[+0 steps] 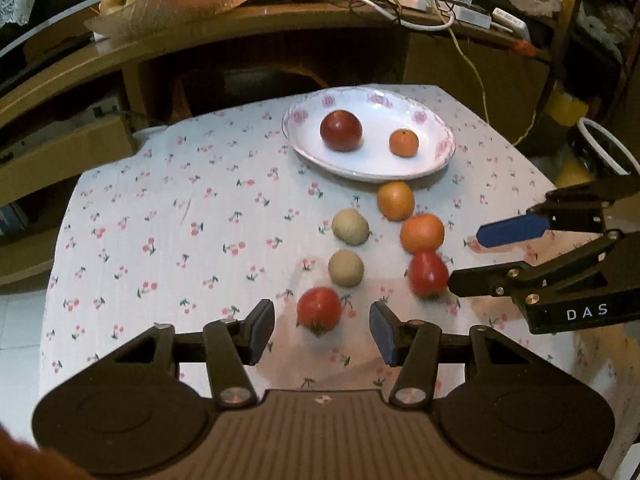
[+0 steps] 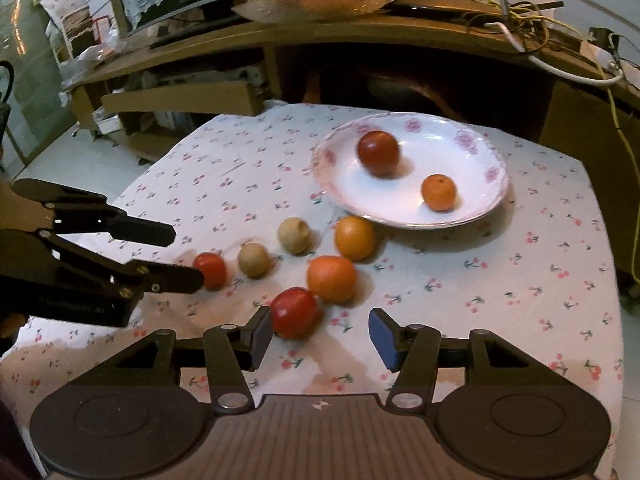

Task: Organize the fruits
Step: 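Move the left gripper to a small red tomato while the right approaches a red tomato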

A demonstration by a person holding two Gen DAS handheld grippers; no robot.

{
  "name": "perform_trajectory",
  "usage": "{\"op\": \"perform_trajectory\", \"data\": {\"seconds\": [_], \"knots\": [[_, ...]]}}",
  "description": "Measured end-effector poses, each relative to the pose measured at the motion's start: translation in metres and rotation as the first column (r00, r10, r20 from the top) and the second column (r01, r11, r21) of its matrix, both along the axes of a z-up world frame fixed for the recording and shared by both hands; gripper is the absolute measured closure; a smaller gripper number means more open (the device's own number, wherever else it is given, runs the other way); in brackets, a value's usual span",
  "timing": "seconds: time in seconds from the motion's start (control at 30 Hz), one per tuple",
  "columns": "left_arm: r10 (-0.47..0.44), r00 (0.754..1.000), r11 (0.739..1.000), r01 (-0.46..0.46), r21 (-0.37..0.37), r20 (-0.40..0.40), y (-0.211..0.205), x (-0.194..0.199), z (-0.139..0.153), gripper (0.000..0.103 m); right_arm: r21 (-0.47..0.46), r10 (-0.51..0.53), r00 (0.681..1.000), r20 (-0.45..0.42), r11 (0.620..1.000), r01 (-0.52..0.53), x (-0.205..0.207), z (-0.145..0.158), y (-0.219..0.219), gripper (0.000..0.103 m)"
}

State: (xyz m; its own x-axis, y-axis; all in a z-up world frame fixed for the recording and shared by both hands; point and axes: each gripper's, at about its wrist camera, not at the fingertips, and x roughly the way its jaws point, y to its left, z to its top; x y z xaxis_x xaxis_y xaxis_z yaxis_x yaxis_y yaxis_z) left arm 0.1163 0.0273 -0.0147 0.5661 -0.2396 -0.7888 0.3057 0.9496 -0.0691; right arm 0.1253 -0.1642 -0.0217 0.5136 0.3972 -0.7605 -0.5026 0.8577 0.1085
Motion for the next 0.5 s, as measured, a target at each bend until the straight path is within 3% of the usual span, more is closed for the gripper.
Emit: {"op": "perform_trajectory", "data": {"seconds": [0.5], "knots": [[-0.029, 1.000, 0.998, 0.029, 0.054, 0.003, -0.014, 0.013, -0.022, 0.046, -0.011, -0.014, 1.000, -0.004, 1.000, 0.014, 0.007, -0.004, 0.003, 0.043]]}}
